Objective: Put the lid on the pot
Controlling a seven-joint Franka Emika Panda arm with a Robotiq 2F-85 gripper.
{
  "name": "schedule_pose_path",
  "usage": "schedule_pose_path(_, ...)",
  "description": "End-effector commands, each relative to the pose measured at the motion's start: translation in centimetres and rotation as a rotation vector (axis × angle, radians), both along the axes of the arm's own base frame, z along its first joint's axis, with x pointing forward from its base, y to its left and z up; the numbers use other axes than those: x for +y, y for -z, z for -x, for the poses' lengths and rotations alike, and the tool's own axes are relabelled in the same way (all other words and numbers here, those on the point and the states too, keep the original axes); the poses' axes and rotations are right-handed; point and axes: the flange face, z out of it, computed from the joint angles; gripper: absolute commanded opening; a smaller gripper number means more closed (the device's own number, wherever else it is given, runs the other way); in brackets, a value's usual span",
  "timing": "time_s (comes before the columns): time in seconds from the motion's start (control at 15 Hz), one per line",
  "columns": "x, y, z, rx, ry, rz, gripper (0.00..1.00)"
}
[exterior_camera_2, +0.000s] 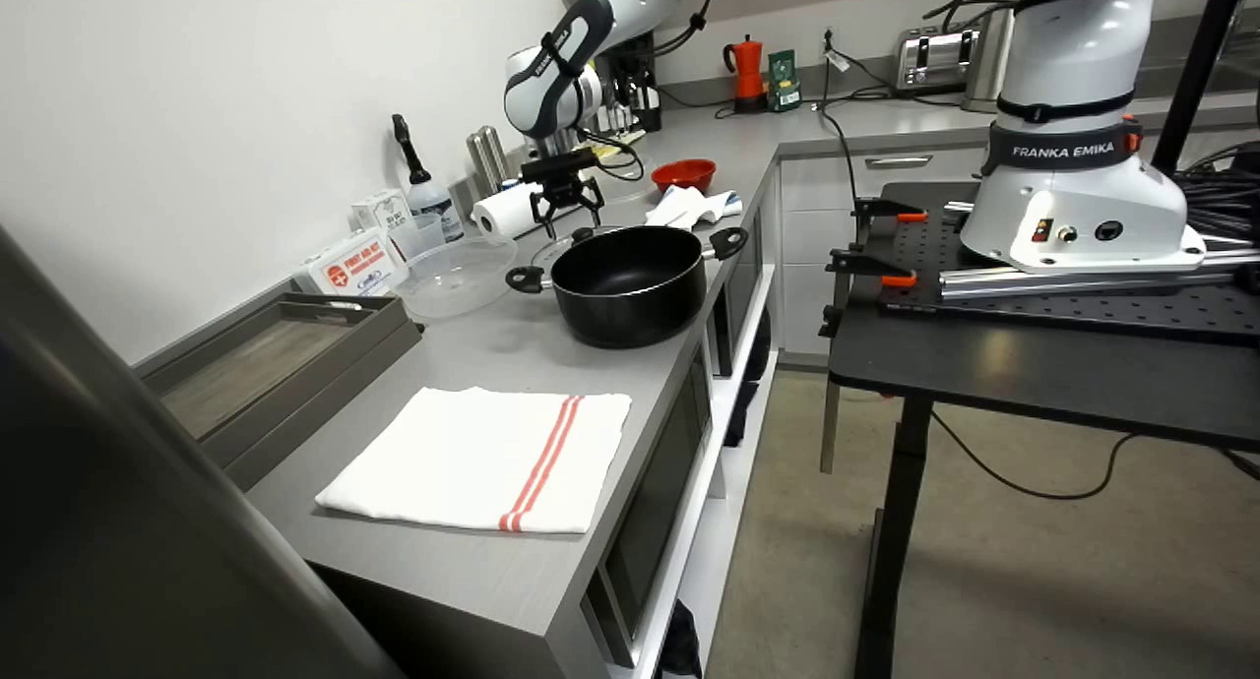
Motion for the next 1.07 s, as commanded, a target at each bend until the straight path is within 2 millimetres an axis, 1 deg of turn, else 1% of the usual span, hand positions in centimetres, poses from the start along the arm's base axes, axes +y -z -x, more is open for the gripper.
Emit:
schedule_pose_path(0.0, 0.41, -0.17, 0.37, 0.009, 0.016, -0.022, 1.00)
schedule_pose_path(0.33, 0.28, 0.25, 0.69, 0.019, 0.021, -0.028, 1.00)
schedule_pose_path(0.4, 0.21, 0.28, 0.74, 0.020, 0.021, -0.029, 0.82)
schedule_pose_path(0.47, 0.12, 0.30, 0.77, 0.021, 0.024, -0.030, 0.73)
schedule_pose_path(0.53, 0.03, 0.30, 0.79, 0.021, 0.025, -0.031, 0.67)
schedule_pose_path(0.67, -0.15, 0.28, 0.81, 0.021, 0.028, -0.032, 0.52)
schedule_pose_path(0.8, -0.34, -0.06, 0.74, 0.017, 0.031, -0.033, 0.35)
schedule_pose_path(0.93, -0.46, -0.45, 0.65, 0.012, 0.033, -0.034, 0.25)
schedule_pose_path(1.0, -0.49, -0.35, 0.70, 0.013, 0.034, -0.035, 0.25)
